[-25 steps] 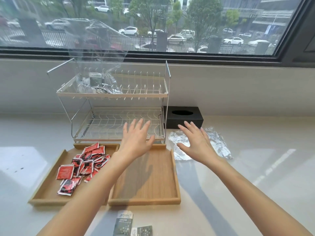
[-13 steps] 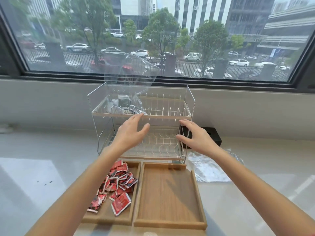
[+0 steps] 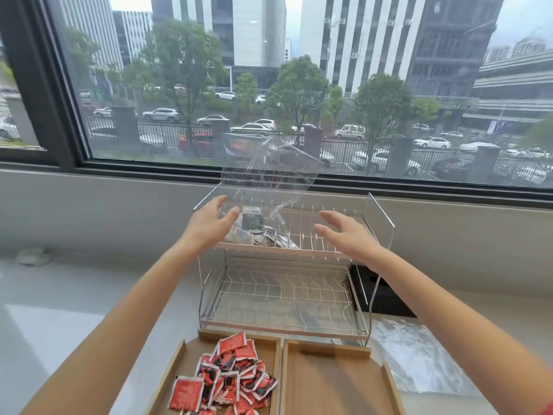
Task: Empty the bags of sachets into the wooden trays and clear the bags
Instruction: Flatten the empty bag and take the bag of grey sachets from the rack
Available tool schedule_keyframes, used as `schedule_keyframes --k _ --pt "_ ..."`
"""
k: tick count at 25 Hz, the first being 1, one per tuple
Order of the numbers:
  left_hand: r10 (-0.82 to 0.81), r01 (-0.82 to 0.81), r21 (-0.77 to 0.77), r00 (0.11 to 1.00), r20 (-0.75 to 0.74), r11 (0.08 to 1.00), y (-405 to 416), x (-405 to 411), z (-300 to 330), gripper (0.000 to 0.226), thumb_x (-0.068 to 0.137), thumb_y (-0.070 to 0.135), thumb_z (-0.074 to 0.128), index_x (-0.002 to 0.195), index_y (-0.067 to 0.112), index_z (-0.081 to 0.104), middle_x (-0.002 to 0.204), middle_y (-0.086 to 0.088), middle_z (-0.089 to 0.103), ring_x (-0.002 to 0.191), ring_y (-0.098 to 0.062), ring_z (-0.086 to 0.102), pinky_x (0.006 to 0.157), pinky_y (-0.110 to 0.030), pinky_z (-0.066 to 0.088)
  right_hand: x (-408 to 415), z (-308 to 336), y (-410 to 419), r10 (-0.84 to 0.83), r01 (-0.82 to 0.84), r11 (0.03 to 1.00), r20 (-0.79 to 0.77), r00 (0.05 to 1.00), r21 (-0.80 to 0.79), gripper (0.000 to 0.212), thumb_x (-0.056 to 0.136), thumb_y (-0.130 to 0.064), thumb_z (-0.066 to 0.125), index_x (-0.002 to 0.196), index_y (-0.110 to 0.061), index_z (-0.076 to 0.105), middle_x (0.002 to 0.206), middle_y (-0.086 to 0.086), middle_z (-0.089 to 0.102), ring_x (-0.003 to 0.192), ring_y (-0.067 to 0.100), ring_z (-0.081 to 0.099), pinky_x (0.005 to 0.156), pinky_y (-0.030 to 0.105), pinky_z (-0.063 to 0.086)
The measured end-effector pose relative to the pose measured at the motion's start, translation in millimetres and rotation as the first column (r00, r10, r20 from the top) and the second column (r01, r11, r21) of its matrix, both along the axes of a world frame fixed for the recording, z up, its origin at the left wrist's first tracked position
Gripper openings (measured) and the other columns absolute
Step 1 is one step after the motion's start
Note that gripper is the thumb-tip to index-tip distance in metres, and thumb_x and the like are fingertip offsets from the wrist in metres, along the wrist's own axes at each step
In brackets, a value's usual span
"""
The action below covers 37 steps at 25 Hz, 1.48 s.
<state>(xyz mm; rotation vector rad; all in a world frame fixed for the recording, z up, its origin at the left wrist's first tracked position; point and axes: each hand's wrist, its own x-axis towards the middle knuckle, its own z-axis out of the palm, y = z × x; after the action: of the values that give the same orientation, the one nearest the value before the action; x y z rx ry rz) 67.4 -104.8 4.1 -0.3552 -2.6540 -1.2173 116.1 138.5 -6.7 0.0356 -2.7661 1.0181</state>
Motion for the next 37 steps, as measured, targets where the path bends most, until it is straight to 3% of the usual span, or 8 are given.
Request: schedule_keyframes --k 6,15,21,23,25,28,32,37 --pt "0.014 -0.014 -0.003 0.995 0.099 1.0 -1 -61 -13 0.058 0.092 0.034 0.044 0.142 0.009 0.027 0.148 -0.009 0.035 0.134 -0.025 0.036 0.109 -0.036 0.027 -57 -3 -17 -0.017 0.019 1.0 0.063 0.998 -0.02 0.051 0.093 -0.035 0.046 0.138 -0.013 0.037 0.145 0.003 0.041 0.133 0.018 0.038 0.11 0.033 0.028" --pt "0.021 -0.012 -0.042 0.977 0.213 0.999 8 -116 -43 0.068 0.09 0.032 0.048 0.145 0.007 0.015 0.151 -0.012 0.025 0.136 -0.028 0.03 0.108 -0.036 0.027 -132 -22 -41 -0.023 -0.009 0.992 0.257 0.966 0.124 0.069 0.088 -0.041 0.052 0.142 -0.005 0.027 0.149 0.011 0.034 0.135 0.025 0.035 0.109 0.035 0.03" --pt "0.069 0.006 -0.248 0.954 0.29 0.969 7 -143 -61 0.08 0.082 0.036 0.057 0.145 0.016 0.011 0.139 -0.011 0.046 0.119 -0.031 0.05 0.096 -0.035 0.04 -149 -40 -51 -0.047 -0.002 0.99 0.339 0.94 0.141 0.068 0.082 -0.033 0.063 0.137 -0.006 0.033 0.14 0.013 0.044 0.126 0.028 0.044 0.102 0.035 0.037" --pt "0.127 -0.01 -0.366 0.947 0.296 0.931 8 -148 -64 0.072 0.079 0.041 0.061 0.136 0.011 0.029 0.133 -0.01 0.052 0.12 -0.032 0.049 0.095 -0.038 0.042 -151 -44 -50 -0.066 0.034 0.994 0.323 0.944 0.104 0.056 0.079 -0.03 0.067 0.126 -0.007 0.045 0.123 0.012 0.056 0.111 0.027 0.053 0.094 0.037 0.043" --pt "0.167 -0.027 -0.431 0.942 0.29 0.902 10 -148 -65 0.062 0.077 0.045 0.063 0.124 0.013 0.042 0.127 -0.008 0.057 0.117 -0.032 0.051 0.091 -0.037 0.043 -154 -49 -48 -0.085 0.066 0.995 0.283 0.955 0.075 0.022 0.078 -0.024 0.067 0.091 -0.012 0.054 0.089 0.005 0.059 0.084 0.022 0.055 0.078 0.033 0.045" --pt "0.212 -0.073 -0.465 0.944 0.254 0.882 14 -144 -64 0.055 0.076 0.046 0.064 0.119 0.016 0.047 0.124 -0.007 0.058 0.116 -0.032 0.051 0.083 -0.034 0.04 -152 -51 -48 -0.13 0.124 0.992 0.236 0.963 0.041 0.027 0.08 -0.013 0.062 0.06 -0.015 0.044 0.064 -0.001 0.048 0.071 0.023 0.049 0.072 0.034 0.045" --pt "0.186 -0.099 -0.35 0.956 0.226 0.931 14 -136 -63 0.048 0.077 0.041 0.064 0.123 0.032 0.053 0.123 0.0 0.061 0.116 -0.026 0.053 0.087 -0.03 0.039 -145 -51 -48 -0.141 0.142 0.99 0.15 0.979 0.008 0.011 0.086 -0.015 0.055 0.085 -0.013 0.065 0.098 0.008 0.068 0.094 0.028 0.061 0.089 0.041 0.05" --pt "0.152 -0.132 -0.153 0.98 0.127 0.979 13 -129 -61 0.023 0.081 0.034 0.06 0.101 0.027 0.067 0.109 -0.003 0.064 0.105 -0.025 0.058 0.079 -0.028 0.038 -138 -49 -51 -0.188 0.187 0.982 -0.032 0.982 -0.037 0.021 0.091 -0.017 0.047 0.099 -0.017 0.066 0.11 0.005 0.068 0.1 0.026 0.06 0.084 0.034 0.047"
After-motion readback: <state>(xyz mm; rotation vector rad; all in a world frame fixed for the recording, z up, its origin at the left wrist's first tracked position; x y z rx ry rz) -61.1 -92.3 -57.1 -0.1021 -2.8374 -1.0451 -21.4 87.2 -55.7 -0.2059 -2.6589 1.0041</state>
